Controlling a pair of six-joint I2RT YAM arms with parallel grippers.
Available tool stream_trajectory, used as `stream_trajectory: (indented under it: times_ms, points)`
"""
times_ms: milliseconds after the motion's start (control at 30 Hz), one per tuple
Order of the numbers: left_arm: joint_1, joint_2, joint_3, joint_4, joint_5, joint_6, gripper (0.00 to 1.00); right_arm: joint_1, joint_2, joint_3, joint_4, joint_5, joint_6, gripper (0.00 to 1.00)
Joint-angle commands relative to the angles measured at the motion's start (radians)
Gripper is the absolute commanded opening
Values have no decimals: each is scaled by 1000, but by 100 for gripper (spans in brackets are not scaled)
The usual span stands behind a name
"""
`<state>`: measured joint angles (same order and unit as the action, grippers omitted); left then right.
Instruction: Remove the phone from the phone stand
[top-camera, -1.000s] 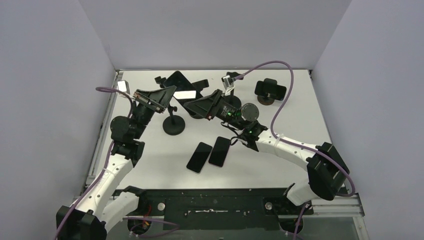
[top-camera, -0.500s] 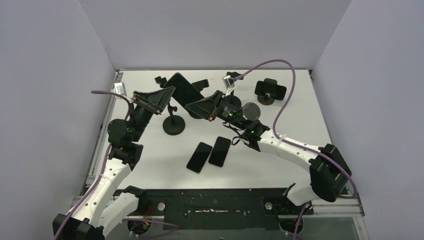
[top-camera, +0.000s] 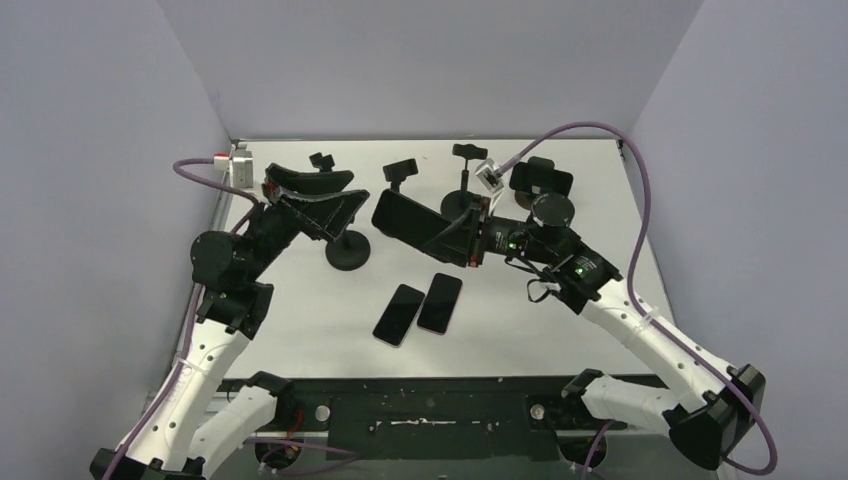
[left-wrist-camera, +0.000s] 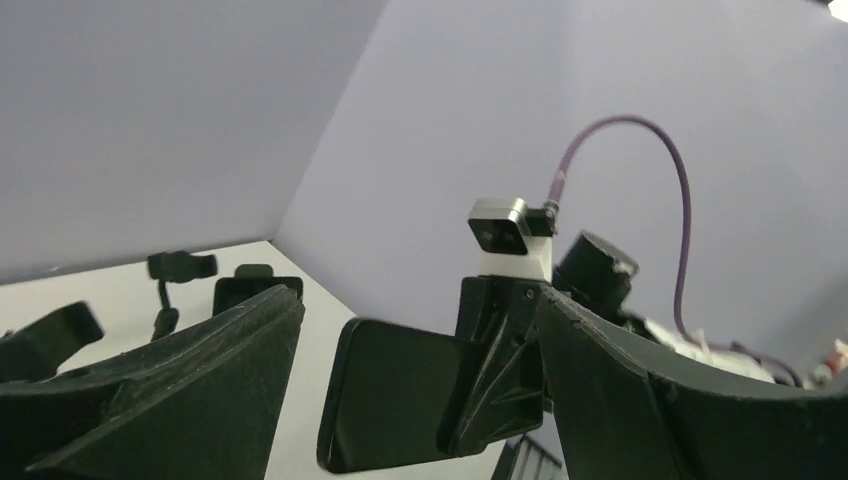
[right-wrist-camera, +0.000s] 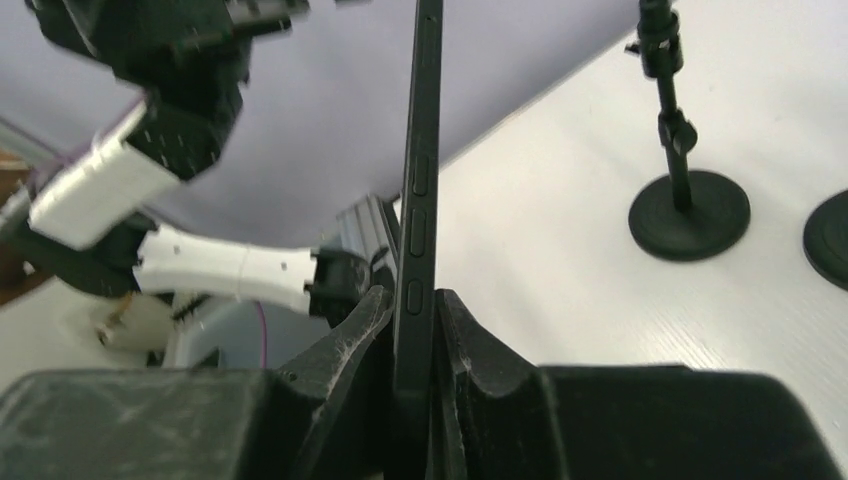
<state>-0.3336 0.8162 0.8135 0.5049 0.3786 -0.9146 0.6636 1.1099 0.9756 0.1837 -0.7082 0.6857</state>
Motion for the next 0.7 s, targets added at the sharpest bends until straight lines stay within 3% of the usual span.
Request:
stream_trajectory:
  times_ms: [0,133,233,367,667]
  points:
    - [-28,46,152,-44,417,226,85,4,-121,154,-519,-131,-388,0]
    - [-77,96,216,-57,604,237,85,4,-178,248,-773,-120,-525,0]
    - [-129,127,288,-256,614,349,85,35,-175,325,-900,-79,-590,0]
    - [-233,186,423,-616,565,558,85,99,-161,386,-1005,6,-639,0]
    - [-412,355,636,-976,455,823,77,151,-151,429,-1103,123,-704,0]
